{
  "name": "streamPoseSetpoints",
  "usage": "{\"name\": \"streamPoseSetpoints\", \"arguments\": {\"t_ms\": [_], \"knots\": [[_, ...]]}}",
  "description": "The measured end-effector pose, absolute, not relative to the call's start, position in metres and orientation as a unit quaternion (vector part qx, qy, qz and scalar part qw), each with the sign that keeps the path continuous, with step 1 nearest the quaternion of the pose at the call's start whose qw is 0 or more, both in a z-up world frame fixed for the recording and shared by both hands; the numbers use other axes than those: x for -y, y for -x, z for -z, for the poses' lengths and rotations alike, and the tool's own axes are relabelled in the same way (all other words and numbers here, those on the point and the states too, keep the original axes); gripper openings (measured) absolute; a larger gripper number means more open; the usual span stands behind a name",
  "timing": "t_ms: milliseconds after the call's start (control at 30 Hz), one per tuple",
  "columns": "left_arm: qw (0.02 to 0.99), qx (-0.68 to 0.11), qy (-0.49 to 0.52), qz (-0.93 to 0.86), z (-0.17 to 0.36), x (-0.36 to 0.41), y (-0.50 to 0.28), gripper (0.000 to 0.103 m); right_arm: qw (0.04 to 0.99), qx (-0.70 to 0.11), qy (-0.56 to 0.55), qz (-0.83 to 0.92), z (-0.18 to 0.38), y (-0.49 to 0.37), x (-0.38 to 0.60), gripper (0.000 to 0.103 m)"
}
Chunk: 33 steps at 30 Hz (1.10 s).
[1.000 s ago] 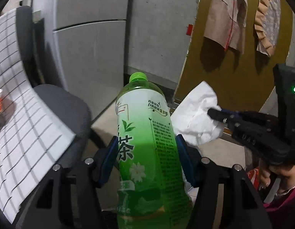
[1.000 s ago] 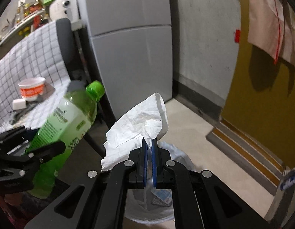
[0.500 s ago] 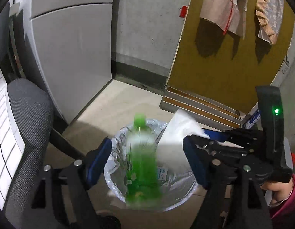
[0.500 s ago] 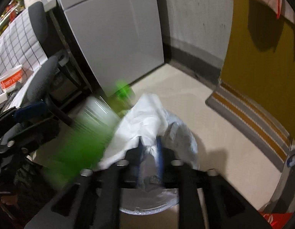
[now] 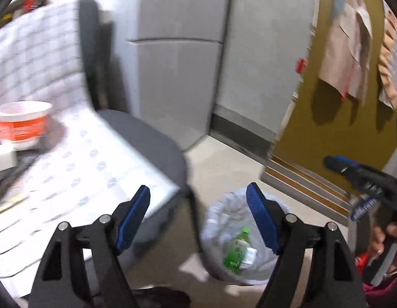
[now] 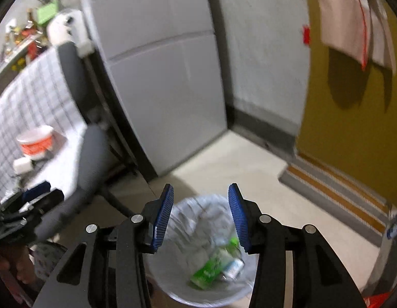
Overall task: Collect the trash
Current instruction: 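Move both tools back toward the chair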
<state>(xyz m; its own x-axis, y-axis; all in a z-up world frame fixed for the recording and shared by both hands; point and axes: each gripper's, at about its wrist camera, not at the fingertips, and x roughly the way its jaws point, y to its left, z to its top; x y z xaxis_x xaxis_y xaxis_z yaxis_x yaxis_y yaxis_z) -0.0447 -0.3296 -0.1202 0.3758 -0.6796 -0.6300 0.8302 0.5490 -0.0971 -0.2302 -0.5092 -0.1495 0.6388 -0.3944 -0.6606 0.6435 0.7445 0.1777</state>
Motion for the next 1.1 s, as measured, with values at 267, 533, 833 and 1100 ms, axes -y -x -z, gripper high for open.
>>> {"name": "streamPoseSetpoints", "arguments": {"t_ms": [267,533,833,1100], "knots": [[0.877,-0.323,-0.082,0.345,0.097,0.217,0.016,0.075,0.918,-0.312,-0.178,0.169,0.122,0.151,0.438,0.046],[0.906,-0.358,-0.046,0.220,0.108,0.106,-0.020,0.075,0.929,-0.344,-0.123,0.055,0.121,0.077,0.350,0.047],[0.920,-0.372,-0.007,0.122,0.109,0.024,-0.053,0.075,0.930,-0.360,-0.080,-0.009,0.119,0.022,0.293,0.051],[0.926,-0.366,-0.015,0.097,0.093,0.021,-0.088,0.075,0.932,-0.353,-0.079,-0.015,0.109,-0.046,0.292,0.058]]}}
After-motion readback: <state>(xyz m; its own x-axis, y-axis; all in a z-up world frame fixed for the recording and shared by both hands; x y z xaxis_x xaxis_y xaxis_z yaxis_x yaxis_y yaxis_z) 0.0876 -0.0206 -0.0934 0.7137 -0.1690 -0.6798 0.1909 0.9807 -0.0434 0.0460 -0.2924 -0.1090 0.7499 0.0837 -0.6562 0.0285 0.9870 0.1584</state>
